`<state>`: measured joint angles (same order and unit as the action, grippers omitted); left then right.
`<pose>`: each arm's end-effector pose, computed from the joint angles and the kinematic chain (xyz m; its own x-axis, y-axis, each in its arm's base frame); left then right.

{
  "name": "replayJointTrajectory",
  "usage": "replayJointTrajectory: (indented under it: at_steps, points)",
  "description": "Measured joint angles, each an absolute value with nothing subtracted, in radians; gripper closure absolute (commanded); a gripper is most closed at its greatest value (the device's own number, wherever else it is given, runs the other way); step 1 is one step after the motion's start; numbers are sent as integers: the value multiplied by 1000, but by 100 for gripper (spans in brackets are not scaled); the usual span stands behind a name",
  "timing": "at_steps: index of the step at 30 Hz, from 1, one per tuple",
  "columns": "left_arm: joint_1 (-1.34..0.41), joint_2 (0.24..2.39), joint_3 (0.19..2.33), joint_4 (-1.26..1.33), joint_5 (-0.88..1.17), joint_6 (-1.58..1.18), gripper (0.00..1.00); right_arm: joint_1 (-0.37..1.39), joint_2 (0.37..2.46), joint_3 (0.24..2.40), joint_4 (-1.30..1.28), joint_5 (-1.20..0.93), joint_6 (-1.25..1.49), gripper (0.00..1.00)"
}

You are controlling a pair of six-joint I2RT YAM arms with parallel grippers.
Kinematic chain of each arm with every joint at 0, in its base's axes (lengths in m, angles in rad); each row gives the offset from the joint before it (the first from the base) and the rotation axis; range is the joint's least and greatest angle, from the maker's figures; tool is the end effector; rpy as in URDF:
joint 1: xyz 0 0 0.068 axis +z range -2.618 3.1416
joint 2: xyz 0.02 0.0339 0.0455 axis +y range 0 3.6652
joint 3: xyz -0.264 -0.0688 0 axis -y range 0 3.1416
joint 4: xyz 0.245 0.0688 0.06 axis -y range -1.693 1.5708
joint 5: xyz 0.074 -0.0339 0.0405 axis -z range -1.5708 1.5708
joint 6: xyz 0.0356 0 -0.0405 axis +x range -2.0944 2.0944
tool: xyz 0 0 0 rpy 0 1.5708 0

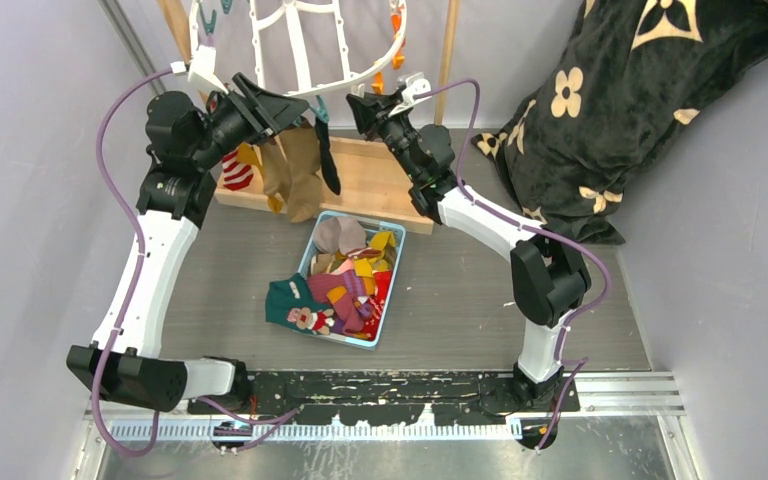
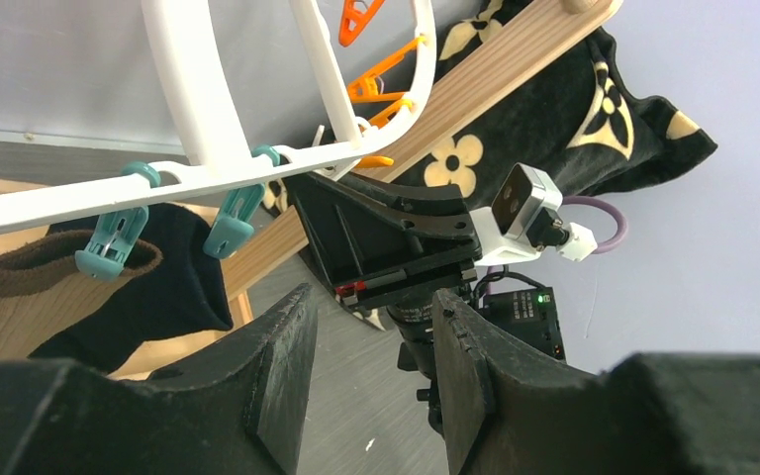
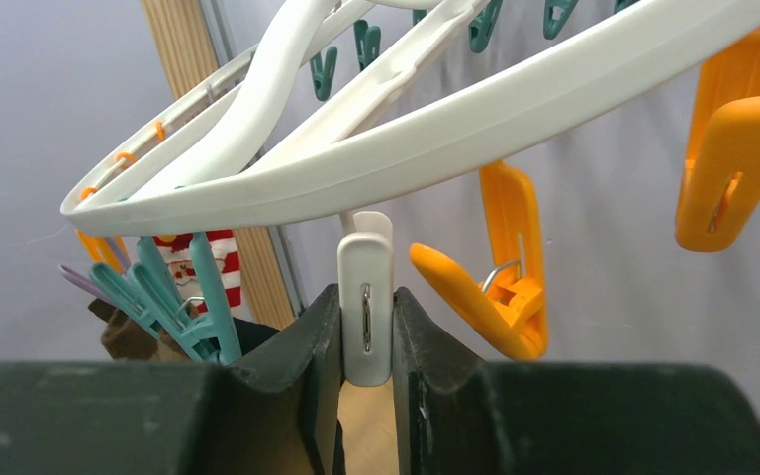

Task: Clip the socks to the hanger
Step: Open the clamp at the hanger.

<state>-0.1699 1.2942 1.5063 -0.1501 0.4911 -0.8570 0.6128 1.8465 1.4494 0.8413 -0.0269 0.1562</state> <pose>0.2731 -0.0639 0.4842 -0.4234 -0.6036 -0.6755 0.4475 0.5090 -0.7353 0.3594 0.2538 0.3752 0.2547 0.3692 -0.8938 -0.6423 0.7555 0.1291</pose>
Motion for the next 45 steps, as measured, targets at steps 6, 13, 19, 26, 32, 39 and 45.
replayJointTrajectory:
  at_steps: [6, 13, 19, 26, 32, 39, 45]
  points:
    - [-170, 1291, 1507, -150, 493, -857, 52, 613, 1846, 1449, 845, -41, 171, 92]
    - [-170, 1291, 1514, -157, 502, -855, 43, 627, 1837, 1449, 834, -73, 230, 97]
    - [-178, 1291, 1538, -193, 521, -823, 37, 694, 1795, 1439, 813, -81, 257, 98]
    - [-192, 1291, 1539, -243, 520, -784, 38, 765, 1748, 1419, 789, -84, 262, 99]
    - [-196, 1291, 1539, -245, 521, -776, 41, 784, 1734, 1414, 768, -80, 264, 99]
    - [-204, 1291, 1539, -236, 513, -767, 48, 793, 1734, 1414, 746, -66, 265, 99]
    - [-223, 1295, 1539, -222, 506, -729, 48, 805, 1734, 1422, 715, -38, 265, 99]
